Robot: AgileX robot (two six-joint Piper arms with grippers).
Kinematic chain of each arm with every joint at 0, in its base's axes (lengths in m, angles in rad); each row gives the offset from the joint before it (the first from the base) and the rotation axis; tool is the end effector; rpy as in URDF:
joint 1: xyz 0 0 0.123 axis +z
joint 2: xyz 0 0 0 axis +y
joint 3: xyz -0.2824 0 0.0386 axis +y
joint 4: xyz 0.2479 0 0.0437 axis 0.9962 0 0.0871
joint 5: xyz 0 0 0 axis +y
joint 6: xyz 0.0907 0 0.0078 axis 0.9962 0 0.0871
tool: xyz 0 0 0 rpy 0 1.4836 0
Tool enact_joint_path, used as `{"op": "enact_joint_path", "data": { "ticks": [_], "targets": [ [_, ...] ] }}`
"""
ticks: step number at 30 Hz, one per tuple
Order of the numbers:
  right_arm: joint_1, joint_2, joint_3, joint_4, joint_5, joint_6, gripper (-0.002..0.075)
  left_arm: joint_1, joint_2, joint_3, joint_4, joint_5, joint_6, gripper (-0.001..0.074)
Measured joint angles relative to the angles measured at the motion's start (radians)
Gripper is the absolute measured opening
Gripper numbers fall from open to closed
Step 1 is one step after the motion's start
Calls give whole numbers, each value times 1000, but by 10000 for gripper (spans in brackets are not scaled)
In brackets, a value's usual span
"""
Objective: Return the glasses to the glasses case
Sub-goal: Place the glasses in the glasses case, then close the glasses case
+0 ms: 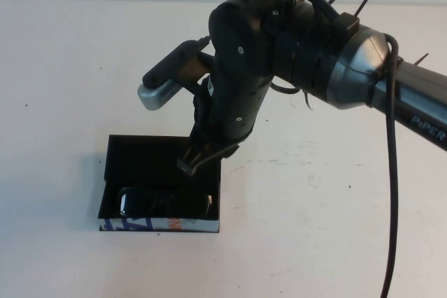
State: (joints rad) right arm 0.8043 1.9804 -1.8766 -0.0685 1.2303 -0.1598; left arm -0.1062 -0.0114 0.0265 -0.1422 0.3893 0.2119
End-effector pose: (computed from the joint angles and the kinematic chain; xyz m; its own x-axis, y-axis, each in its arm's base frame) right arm 0.3010 0.3041 0.2983 -0.5184 -0.7998 -0.3025 -0.8123 0.5712 -0.1181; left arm 0.0513 -0.0104 0.1702 -0.2933 0.1117 -0.9495 0.1808 0.9817 0.0597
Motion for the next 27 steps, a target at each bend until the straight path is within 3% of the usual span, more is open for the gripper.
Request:
{"op": "enact_joint_path", "data": {
  "ticks": [10, 13, 20, 24, 27],
  "targets": [
    [-2, 0, 0, 5, 0, -39, -11, 0, 0, 0, 2, -2, 0, -4],
    [-4, -1, 0, 7, 0, -40, -11, 0, 0, 0, 12, -73, 0, -4],
    [-46, -1, 0, 22, 2, -41, -11, 0, 0, 0, -228, -344, -200, -4],
    [-75, -1, 0, 54, 2, -41, -11, 0, 0, 0, -295, -375, -231, -4],
    [-94, -1, 0, 80, -25, -41, -11, 0, 8, -13, -354, -305, -236, -4]
  ]
}}
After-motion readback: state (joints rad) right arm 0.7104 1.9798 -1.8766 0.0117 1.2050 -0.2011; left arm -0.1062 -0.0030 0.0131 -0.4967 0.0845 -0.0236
